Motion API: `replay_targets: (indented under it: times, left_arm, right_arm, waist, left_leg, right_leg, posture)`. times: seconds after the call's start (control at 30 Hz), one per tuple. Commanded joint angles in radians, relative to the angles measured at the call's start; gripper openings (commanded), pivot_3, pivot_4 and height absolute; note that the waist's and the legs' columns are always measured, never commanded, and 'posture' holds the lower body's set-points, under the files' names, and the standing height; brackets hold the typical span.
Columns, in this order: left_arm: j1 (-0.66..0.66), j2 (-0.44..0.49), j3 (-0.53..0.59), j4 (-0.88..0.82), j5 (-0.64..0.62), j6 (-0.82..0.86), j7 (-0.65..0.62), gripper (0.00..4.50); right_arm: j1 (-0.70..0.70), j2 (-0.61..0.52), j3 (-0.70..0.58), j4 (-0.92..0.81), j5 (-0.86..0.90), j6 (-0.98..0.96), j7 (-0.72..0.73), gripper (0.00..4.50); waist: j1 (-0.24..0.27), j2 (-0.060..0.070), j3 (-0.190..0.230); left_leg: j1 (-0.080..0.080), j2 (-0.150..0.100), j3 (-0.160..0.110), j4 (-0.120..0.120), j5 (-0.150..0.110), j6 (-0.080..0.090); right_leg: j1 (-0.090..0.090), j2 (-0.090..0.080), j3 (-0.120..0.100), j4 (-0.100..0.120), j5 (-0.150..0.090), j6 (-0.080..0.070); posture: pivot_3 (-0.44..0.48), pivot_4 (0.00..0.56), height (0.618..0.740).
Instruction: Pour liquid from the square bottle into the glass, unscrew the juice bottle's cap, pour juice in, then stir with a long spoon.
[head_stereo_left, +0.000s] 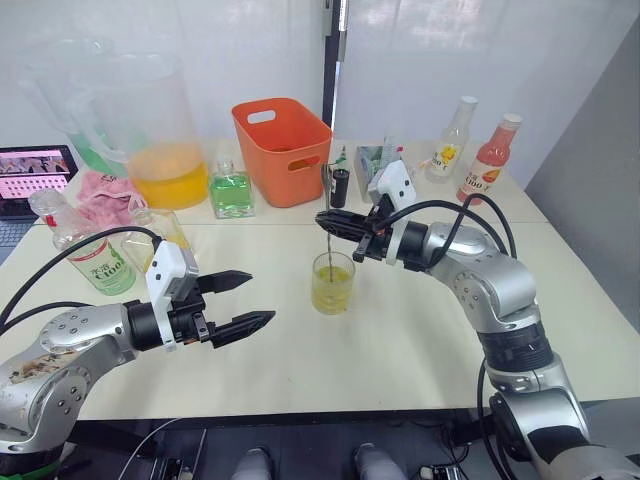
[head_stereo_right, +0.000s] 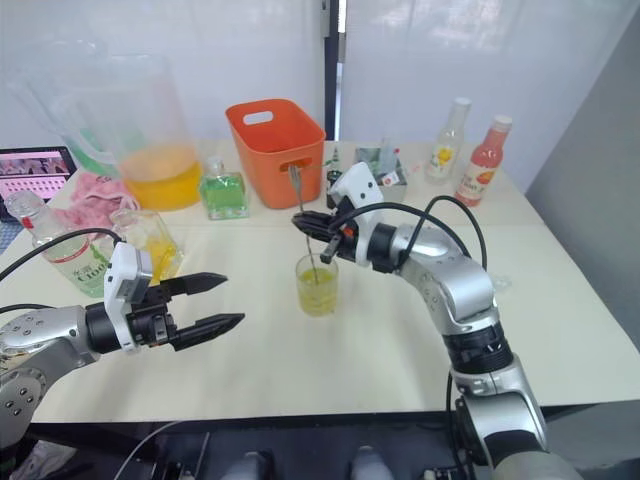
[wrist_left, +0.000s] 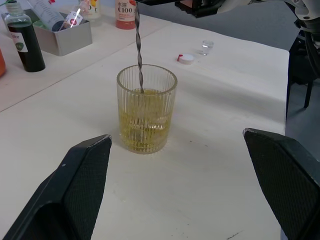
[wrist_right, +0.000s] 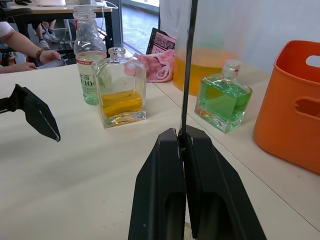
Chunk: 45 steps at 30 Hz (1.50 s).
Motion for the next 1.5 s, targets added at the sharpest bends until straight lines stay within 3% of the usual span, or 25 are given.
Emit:
replay_targets:
  times: [0.03,0.27,0.4,0.63,0.8,1.13,1.3,1.5]
  left_arm:
    - [-0.013,0.012,0.005,-0.015,0.007,-0.027,-0.009,4.46]
    - [-0.010,0.014,0.007,-0.018,0.007,-0.025,-0.011,4.46]
    - [-0.008,0.016,0.007,-0.017,0.008,-0.023,-0.017,4.46]
    - [-0.020,0.016,-0.008,-0.002,0.019,-0.027,-0.034,4.46]
    - [-0.029,0.015,-0.012,0.006,0.028,-0.028,-0.042,4.46]
    - [-0.031,0.010,-0.013,0.005,0.031,-0.027,-0.043,4.46]
    - [-0.035,0.008,-0.017,0.008,0.035,-0.030,-0.045,4.46]
    - [-0.038,0.009,-0.020,0.014,0.038,-0.034,-0.053,4.46]
  right_arm:
    - [-0.041,0.014,-0.031,0.002,-0.024,-0.053,-0.018,0.00]
    - [-0.048,-0.023,-0.009,0.011,-0.059,-0.041,0.034,0.00]
    - [-0.030,-0.075,-0.031,-0.038,0.013,0.050,0.101,0.00]
    - [0.003,-0.059,-0.067,-0.133,0.135,0.163,0.103,0.00]
    - [0.018,0.006,-0.070,-0.133,0.124,0.135,0.042,0.00]
    - [-0.019,0.017,-0.027,-0.015,-0.068,-0.074,-0.005,0.00]
    - [-0.029,-0.030,-0.001,-0.009,-0.086,-0.050,0.045,0.00]
    - [-0.006,-0.091,-0.032,-0.094,0.025,0.079,0.103,0.00]
  waist:
    - [0.000,0.000,0.000]
    - [0.002,0.000,0.000]
    - [0.006,0.000,0.000]
    - [-0.001,0.000,0.000]
    - [-0.002,0.000,0.000]
    - [-0.001,0.000,0.000]
    - [0.001,0.000,0.000]
    - [0.004,0.000,0.000]
  left_leg:
    - [0.000,0.000,0.000,0.000,0.000,0.000]
    - [0.000,0.000,0.000,0.000,0.000,0.000]
    - [0.000,0.000,0.000,0.001,0.000,0.000]
    - [0.000,0.000,0.000,0.000,0.000,0.000]
    - [0.001,0.000,0.000,0.000,0.000,0.000]
    - [0.000,0.000,0.000,0.000,0.000,0.000]
    - [0.000,0.000,0.000,0.000,0.000,0.000]
    - [0.001,0.000,0.000,0.000,0.000,0.000]
  right_leg:
    - [0.000,0.000,0.000,0.000,0.000,0.000]
    - [0.000,0.000,0.000,0.000,0.001,0.001]
    - [0.001,0.000,0.000,0.000,0.000,0.000]
    - [0.001,0.000,0.000,0.000,0.000,0.000]
    - [0.000,0.000,0.000,0.000,0.000,0.000]
    - [0.000,0.000,0.000,0.000,0.001,0.003]
    - [0.001,0.000,0.000,0.000,0.001,0.003]
    - [0.001,0.000,0.000,0.000,0.000,0.000]
  posture:
    - [0.000,0.150,0.740]
    - [0.000,0.150,0.740]
    - [0.000,0.150,0.740]
    - [0.000,0.150,0.740]
    - [0.000,0.150,0.740]
    - [0.000,0.150,0.740]
    - [0.000,0.150,0.740]
    - [0.000,0.150,0.740]
